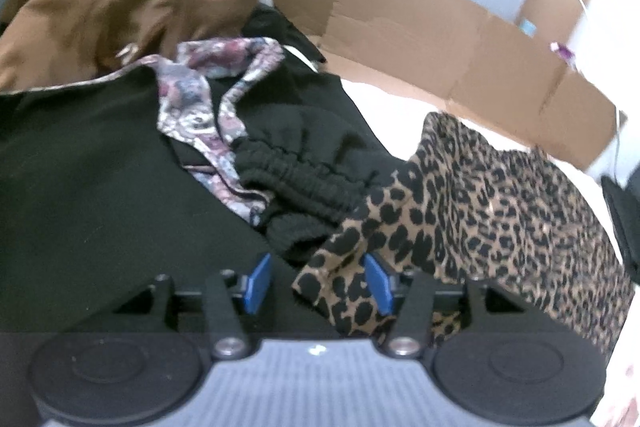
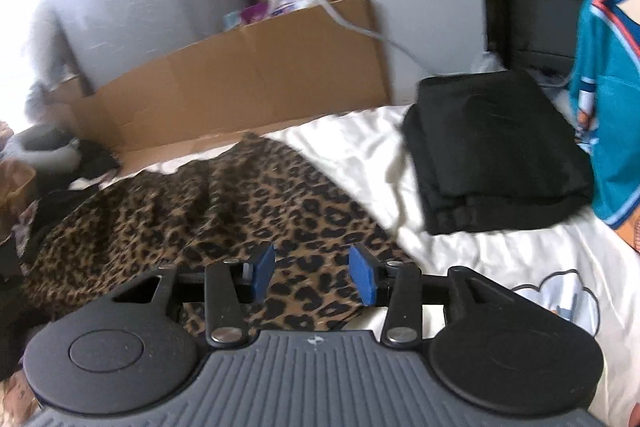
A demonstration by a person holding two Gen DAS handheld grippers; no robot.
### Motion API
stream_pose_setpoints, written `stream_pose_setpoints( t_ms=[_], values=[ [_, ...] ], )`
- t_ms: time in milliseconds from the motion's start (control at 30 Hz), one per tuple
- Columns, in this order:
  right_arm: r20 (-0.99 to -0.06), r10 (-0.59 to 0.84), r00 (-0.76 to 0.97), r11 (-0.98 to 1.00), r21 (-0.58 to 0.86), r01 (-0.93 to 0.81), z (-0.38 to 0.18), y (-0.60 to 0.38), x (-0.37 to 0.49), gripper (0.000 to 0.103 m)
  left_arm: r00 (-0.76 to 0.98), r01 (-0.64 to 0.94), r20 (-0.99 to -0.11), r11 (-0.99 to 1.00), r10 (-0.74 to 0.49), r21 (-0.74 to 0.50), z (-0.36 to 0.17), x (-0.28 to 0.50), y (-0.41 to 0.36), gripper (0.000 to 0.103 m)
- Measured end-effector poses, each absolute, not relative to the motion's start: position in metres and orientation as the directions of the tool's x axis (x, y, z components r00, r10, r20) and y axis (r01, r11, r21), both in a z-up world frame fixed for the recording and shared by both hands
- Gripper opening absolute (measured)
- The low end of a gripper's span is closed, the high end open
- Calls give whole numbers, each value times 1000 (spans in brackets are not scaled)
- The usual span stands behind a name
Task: Fold clothes
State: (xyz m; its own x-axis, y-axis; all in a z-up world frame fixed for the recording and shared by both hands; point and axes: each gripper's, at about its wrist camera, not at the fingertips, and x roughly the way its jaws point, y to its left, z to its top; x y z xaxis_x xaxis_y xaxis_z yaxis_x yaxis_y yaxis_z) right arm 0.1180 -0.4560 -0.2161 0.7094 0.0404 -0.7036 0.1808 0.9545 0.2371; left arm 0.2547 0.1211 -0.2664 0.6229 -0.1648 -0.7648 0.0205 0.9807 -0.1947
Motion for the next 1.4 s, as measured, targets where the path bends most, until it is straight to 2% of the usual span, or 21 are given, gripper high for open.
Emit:
stream_pose_setpoints(
  t_ms=[500, 567, 633, 767, 833, 867, 1000, 1100, 1200, 1267, 1300, 1400],
  values=[
    [-749, 79, 658, 939, 277, 202, -231, -422, 97, 49, 539, 134, -817, 979, -202, -153, -277, 262, 109, 52],
    [-756, 81, 649, 940, 275, 204, -234, -421, 96, 49, 535, 143, -821, 979, -202, -148, -278, 263, 106, 49],
    [-763, 80, 641, 947, 259, 190, -235, -417, 96, 50, 525, 153, -827, 978, -199, -139, -280, 263, 104, 38],
    [-768, 92, 634, 956, 246, 159, -238, -407, 97, 52, 507, 167, -838, 977, -203, -136, -284, 264, 100, 29],
    [-769, 103, 631, 958, 247, 146, -241, -403, 98, 63, 500, 177, -843, 976, -198, -124, -286, 264, 97, 29],
    [-776, 120, 620, 960, 248, 126, -243, -399, 100, 65, 496, 184, -847, 976, -194, -116, -286, 265, 96, 29],
    [-801, 190, 567, 966, 256, 38, -251, -382, 106, 65, 487, 211, -855, 974, -177, -81, -285, 268, 90, 30],
    [-825, 217, 522, 971, 236, -30, -258, -366, 110, 65, 484, 224, -858, 972, -172, -69, -285, 271, 89, 37],
    [-840, 223, 495, 974, 210, -83, -263, -352, 111, 65, 479, 226, -862, 972, -167, -63, -287, 273, 91, 37],
    [-837, 241, 492, 970, 219, -103, -265, -347, 110, 65, 476, 227, -862, 971, -172, -68, -288, 274, 92, 26],
    [-833, 239, 499, 971, 218, -102, -266, -346, 109, 65, 477, 228, -863, 972, -169, -64, -288, 275, 93, 9],
    [-824, 224, 520, 974, 212, -83, -268, -341, 109, 65, 487, 238, -855, 969, -178, -67, -282, 273, 94, 7]
  ],
)
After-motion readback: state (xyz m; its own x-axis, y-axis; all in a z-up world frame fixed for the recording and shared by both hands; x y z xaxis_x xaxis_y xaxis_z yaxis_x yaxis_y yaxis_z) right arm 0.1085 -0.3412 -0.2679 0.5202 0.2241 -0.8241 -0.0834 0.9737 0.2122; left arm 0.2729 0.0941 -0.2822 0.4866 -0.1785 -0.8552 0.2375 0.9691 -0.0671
